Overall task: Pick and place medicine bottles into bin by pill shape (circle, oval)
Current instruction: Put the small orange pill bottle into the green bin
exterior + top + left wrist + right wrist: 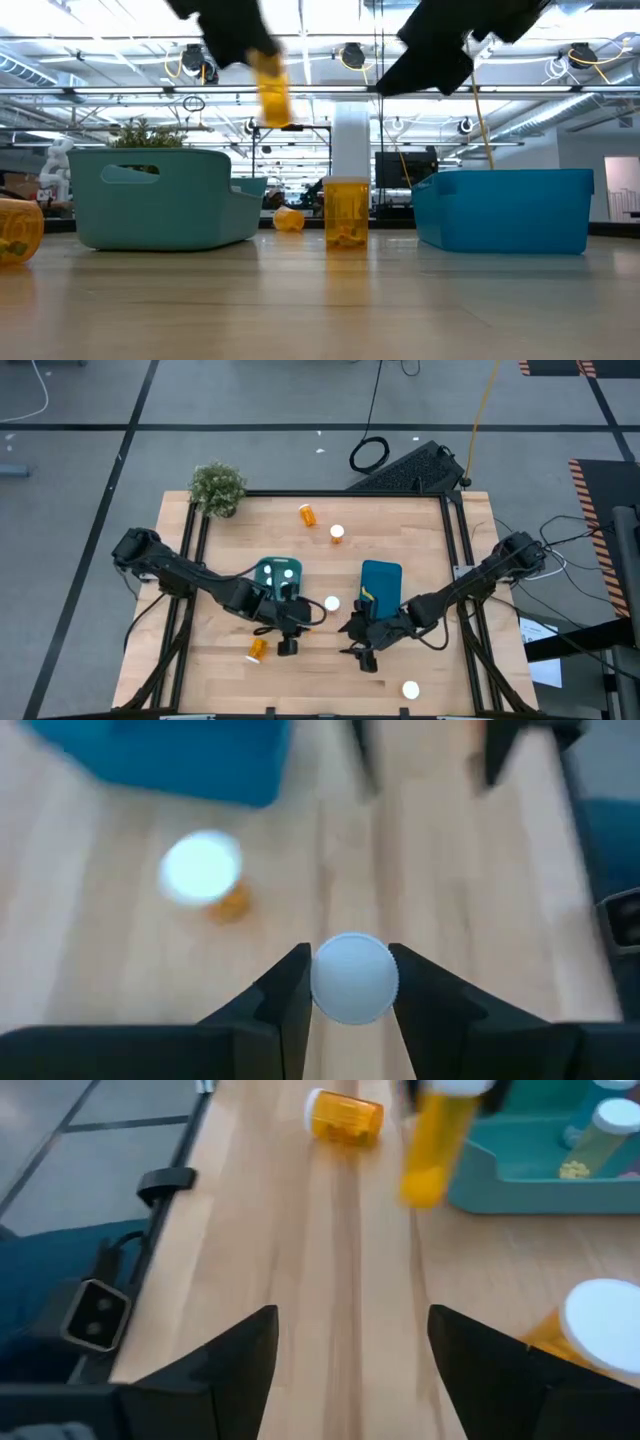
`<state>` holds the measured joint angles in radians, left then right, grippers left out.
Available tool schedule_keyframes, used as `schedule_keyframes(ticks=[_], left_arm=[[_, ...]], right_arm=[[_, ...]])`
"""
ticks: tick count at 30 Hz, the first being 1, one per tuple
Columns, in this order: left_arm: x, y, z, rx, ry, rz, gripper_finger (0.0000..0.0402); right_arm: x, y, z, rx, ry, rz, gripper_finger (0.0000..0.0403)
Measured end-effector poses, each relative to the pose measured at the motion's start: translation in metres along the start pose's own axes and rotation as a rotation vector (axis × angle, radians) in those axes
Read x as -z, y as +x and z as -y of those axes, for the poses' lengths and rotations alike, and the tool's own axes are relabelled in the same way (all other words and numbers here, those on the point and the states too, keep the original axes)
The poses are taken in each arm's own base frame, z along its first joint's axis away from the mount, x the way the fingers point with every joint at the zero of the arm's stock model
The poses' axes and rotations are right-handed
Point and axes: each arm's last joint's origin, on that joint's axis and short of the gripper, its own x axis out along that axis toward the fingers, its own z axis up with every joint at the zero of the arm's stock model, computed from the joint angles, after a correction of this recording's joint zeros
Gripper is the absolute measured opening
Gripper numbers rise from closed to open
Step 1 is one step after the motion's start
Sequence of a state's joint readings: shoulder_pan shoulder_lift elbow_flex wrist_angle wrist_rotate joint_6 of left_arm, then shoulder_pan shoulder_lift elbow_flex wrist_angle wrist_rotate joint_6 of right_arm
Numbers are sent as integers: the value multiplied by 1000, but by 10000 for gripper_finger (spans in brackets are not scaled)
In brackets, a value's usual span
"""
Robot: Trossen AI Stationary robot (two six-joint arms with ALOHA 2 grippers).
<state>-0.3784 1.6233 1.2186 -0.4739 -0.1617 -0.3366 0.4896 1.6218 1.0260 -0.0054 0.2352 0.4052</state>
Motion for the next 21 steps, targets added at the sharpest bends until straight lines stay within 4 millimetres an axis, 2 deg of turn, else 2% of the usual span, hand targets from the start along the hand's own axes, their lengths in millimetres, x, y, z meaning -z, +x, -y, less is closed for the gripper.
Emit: schedule_keyframes(ticks=[5, 12, 18, 21], left_arm=[[7, -23, 0, -83, -10, -21, 128], [18, -45, 0, -205, -26, -53, 129], [36, -48, -7, -290, -40, -142, 129], [43, -42, -12, -316, -62, -158, 129]], right_arm=[[1, -7, -8, -19, -26, -1, 253], [3, -10, -11, -8, -55, -2, 253], [3, -10, -11, -4, -60, -2, 253], [3, -10, -11, -5, -60, 0, 253]])
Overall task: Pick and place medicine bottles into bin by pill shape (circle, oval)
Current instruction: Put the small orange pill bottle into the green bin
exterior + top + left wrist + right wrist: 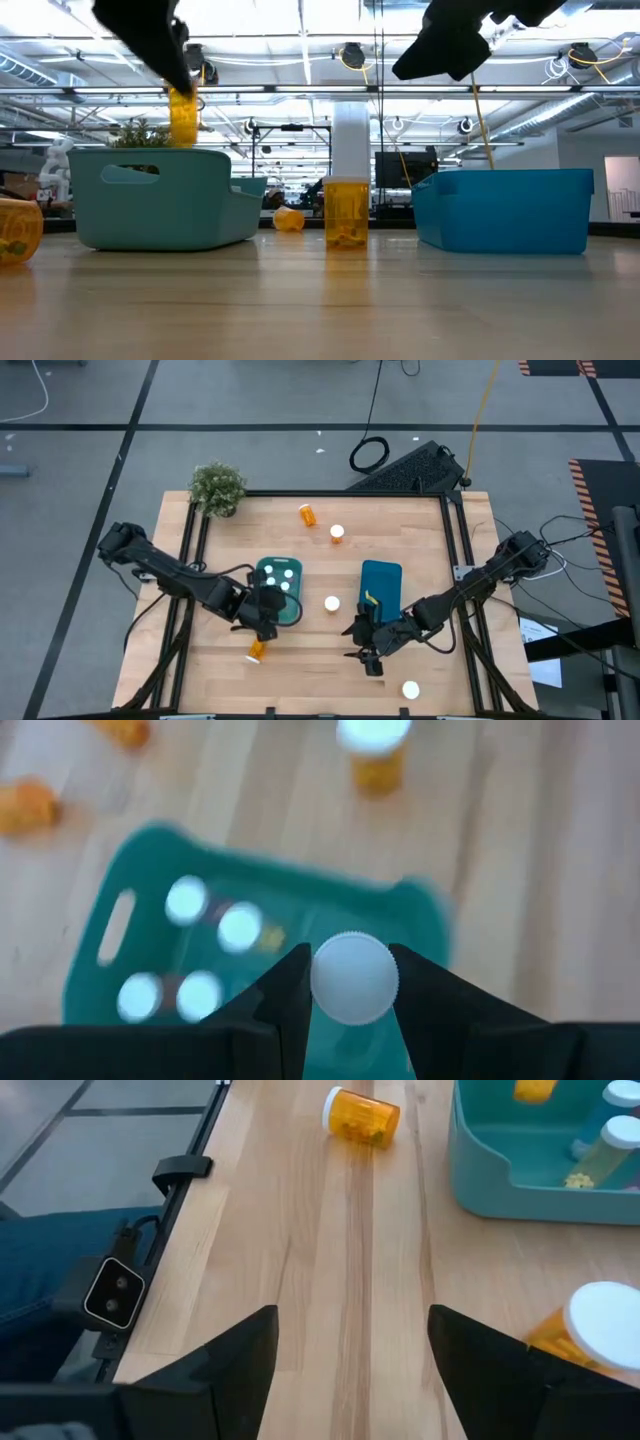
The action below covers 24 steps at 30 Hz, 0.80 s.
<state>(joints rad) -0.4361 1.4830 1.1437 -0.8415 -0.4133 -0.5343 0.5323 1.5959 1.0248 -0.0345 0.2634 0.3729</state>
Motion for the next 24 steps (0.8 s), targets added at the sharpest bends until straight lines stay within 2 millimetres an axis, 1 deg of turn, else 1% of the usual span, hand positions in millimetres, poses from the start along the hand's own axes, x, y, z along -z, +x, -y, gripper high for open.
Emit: schedule_keyframes(ticks=[7, 14, 20, 24], left_arm=[[16, 21, -13, -64, -44, -80, 129], [31, 36, -21, -103, -93, -137, 129], [47, 51, -26, -94, -132, -190, 129], [49, 59, -28, -70, -157, -166, 129]], right_arm=[[0, 0, 0, 0, -4, 0, 253], [0, 0, 0, 2, -23, 0, 253], [-1, 0, 1, 1, -45, 10, 253], [-2, 1, 3, 17, -48, 14, 253]])
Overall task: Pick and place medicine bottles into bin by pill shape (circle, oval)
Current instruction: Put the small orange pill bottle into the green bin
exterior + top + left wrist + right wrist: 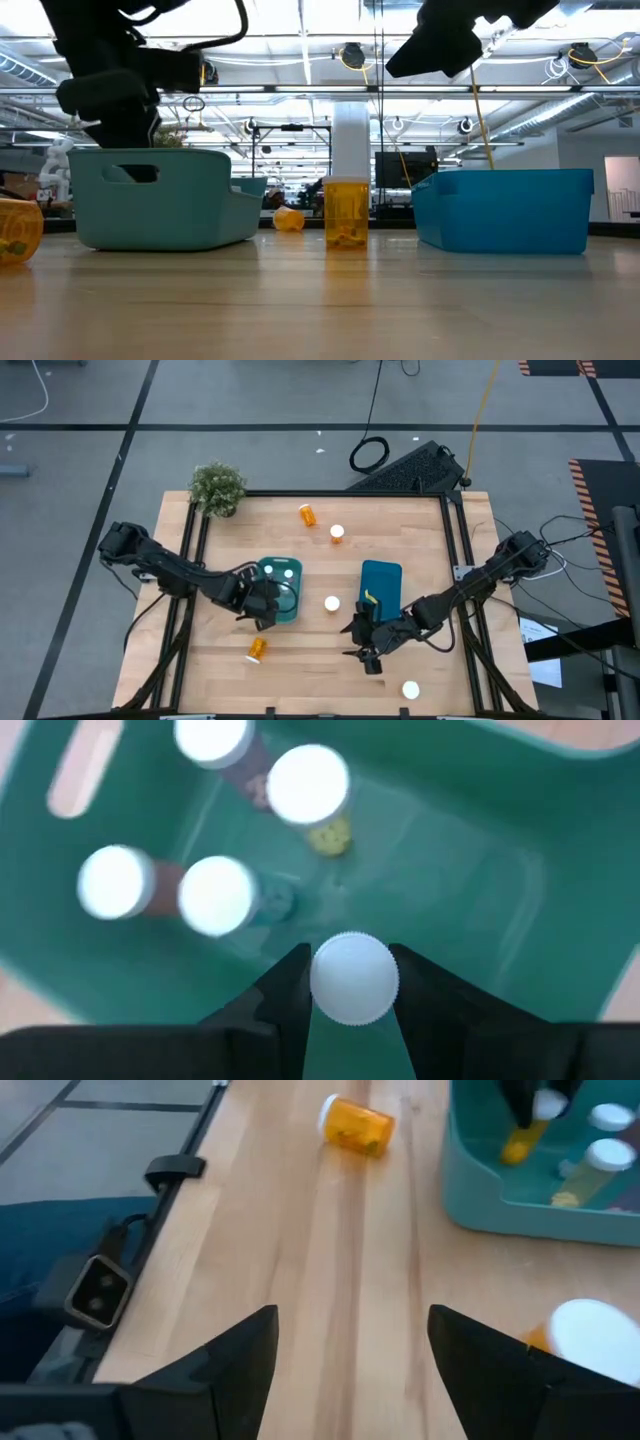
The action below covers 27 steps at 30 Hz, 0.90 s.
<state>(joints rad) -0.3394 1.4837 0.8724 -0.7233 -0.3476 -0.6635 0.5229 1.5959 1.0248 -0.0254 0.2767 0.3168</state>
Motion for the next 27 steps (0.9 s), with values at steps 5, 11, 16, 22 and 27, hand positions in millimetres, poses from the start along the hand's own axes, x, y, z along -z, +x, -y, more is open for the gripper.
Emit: schedule_keyframes(ticks=[5, 11, 16, 22, 27], left_arm=[[-1, 3, 1, 29, 9, 15, 129], [-1, 3, 1, 29, 10, 15, 129], [-1, 5, 2, 23, 13, 7, 129], [-1, 5, 2, 25, 14, 6, 129], [-1, 5, 2, 25, 14, 6, 129]], right_arm=[[-1, 1, 4, 21, 7, 3, 253], [-1, 1, 4, 20, 0, 3, 253], [-1, 1, 4, 20, 4, 3, 253], [-3, 1, 3, 12, 23, 22, 253], [-7, 1, 2, -3, 23, 59, 253]])
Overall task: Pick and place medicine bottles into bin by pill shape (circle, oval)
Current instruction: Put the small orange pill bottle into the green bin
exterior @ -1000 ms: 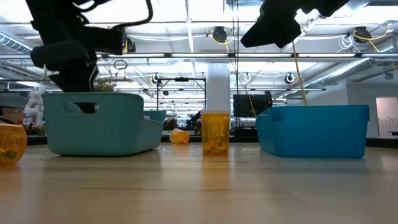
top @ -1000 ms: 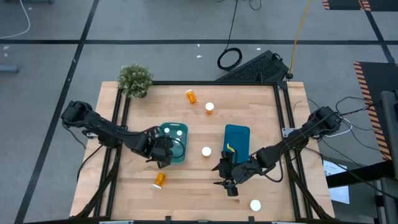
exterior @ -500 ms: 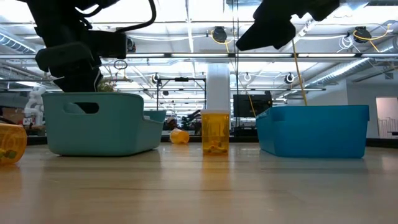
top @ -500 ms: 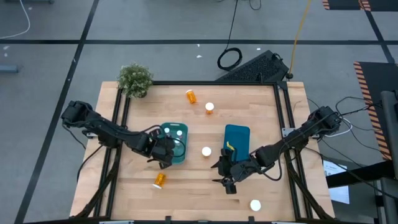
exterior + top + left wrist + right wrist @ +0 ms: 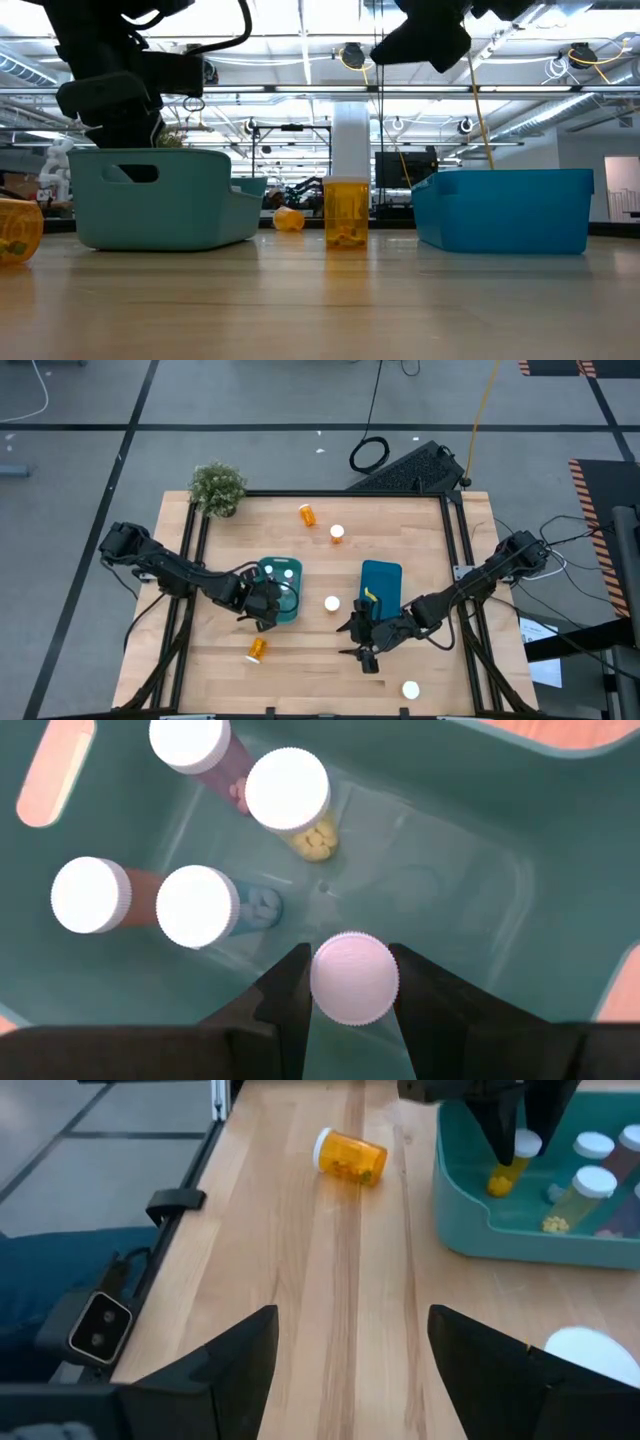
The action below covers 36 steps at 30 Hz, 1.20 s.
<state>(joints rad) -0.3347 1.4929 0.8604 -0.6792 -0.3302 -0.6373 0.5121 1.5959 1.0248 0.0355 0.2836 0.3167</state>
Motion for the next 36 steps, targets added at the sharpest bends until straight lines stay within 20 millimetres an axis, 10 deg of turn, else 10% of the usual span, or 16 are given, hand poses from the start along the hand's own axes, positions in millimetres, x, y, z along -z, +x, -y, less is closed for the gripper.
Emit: schedule_keyframes(ticks=[36], left_arm=[[1, 0, 1, 44, 17, -40, 166]], right_arm=[[-2, -2, 0, -3, -12, 11, 253]])
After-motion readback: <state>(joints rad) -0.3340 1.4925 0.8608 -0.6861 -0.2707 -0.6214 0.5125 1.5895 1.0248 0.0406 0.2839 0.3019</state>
